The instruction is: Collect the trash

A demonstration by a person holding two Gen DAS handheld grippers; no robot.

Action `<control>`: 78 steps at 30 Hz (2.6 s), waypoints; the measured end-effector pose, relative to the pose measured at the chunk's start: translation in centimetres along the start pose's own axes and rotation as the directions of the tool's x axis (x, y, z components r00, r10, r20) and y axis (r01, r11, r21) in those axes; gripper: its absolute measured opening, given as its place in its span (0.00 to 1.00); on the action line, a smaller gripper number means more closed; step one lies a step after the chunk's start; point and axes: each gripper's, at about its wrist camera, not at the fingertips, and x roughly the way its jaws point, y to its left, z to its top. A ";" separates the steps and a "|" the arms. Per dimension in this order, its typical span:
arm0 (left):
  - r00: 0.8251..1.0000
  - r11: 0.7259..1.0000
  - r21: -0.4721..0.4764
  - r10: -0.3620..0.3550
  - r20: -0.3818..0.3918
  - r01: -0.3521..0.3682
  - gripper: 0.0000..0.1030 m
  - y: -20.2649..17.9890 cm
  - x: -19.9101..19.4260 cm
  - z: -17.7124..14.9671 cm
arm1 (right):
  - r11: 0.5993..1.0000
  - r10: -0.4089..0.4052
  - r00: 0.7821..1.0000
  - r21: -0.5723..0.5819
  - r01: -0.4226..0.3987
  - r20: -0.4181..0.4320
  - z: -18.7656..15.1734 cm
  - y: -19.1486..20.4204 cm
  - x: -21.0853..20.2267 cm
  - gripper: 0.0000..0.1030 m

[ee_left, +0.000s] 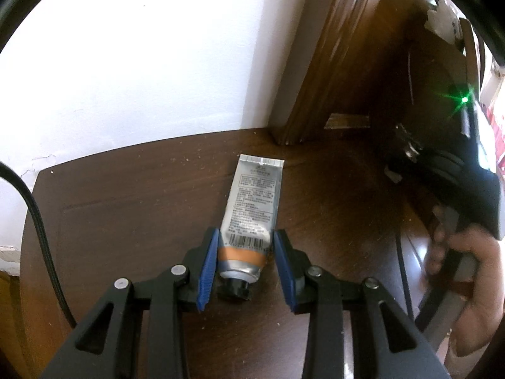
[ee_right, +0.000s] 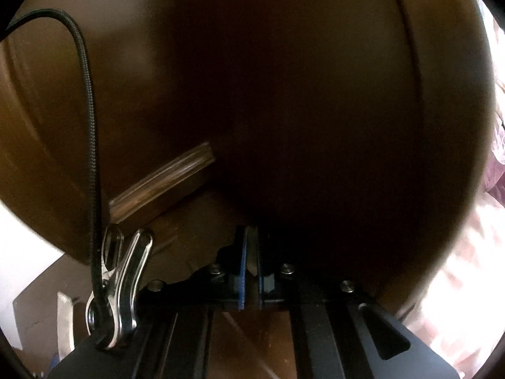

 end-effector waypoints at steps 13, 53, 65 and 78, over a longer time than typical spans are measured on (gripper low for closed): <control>0.999 0.998 -0.035 -0.043 -0.004 0.042 0.35 0.7 -0.4 0.0 | 0.984 0.160 0.987 -0.086 -0.158 0.009 -3.6 0.4 -4.6 0.06; 0.984 0.999 -0.042 -0.014 0.178 0.021 0.35 2.4 -14.7 -7.2 | 0.815 0.564 0.825 -0.165 -0.556 0.005 -16.0 -0.2 -18.2 0.06; 0.978 0.997 -0.079 0.006 0.210 0.011 0.35 4.7 -18.4 -10.4 | 0.765 0.611 0.791 -0.241 -0.597 -0.019 -19.1 1.5 -21.4 0.06; 0.965 0.992 -0.123 0.052 0.256 -0.021 0.35 7.1 -21.7 -12.3 | 0.712 0.655 0.755 -0.304 -0.633 -0.037 -20.9 3.3 -23.2 0.06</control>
